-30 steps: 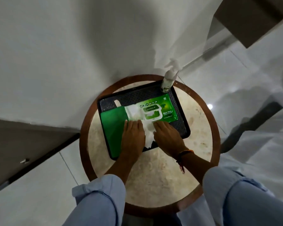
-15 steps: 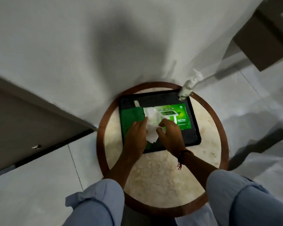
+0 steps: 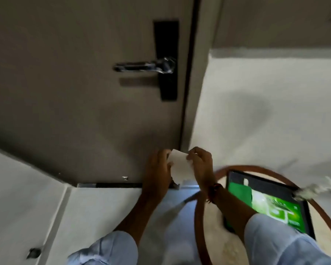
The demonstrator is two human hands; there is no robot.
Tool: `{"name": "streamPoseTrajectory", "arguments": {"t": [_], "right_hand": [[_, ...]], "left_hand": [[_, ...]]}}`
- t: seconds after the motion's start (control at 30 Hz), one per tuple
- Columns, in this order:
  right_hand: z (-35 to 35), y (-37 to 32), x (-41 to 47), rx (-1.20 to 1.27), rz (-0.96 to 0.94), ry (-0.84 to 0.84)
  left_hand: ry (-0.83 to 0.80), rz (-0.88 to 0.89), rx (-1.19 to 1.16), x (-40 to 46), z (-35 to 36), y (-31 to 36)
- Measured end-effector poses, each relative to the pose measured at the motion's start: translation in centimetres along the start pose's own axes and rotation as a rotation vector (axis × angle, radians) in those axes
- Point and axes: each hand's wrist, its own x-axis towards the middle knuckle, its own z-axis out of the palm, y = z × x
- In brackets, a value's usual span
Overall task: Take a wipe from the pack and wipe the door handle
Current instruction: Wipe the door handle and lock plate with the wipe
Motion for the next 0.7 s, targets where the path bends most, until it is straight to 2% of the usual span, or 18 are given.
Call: {"name": "streamPoseTrajectory", "arguments": {"t": [0.07,0.2,0.27,0.33,0.4,0.5,0.57,0.63,0.7], "right_hand": [[3.3,-2.8,-0.2,0.005,-0.05,0.002],[7.1,-8.1,1.1,0.018,-0.134,-0.069],[9.3,-13.6,1.4,0.008,-0.215,-0.129],[9.3,-15.7,2.0,-0.006,-0.304,-0.146],[9.0,-18.0,2.4,-0.141,-0.469,-0.118],[6.9,-21.6,2.1,-0.513,-0.923,0.013],[4.2,-23.4,2.9,-0.749,-1.212,0.148],[1.1,-24.9,4.1,-0.908,-1.356,0.282],[-2.1,-26.7,5.6,-0.985,-1.378,0.418]], "left_hand": [[0.086,0.039,-0.007,0.1,-3.3,-0.6],[0.134,0.059,-0.058,1.6,-7.4,0.3],[0.209,0.001,-0.157,3.8,-10.9,0.8],[0.254,0.016,-0.263,5.6,-11.4,2.2],[0.374,-0.01,-0.382,7.3,-12.5,2.9],[0.641,-0.155,-0.462,10.0,-14.7,3.9],[0.758,-0.136,-0.474,11.6,-15.6,4.7],[0.771,-0.024,-0.416,12.7,-15.3,6.0],[0.701,0.066,-0.244,13.4,-13.9,7.7]]}}
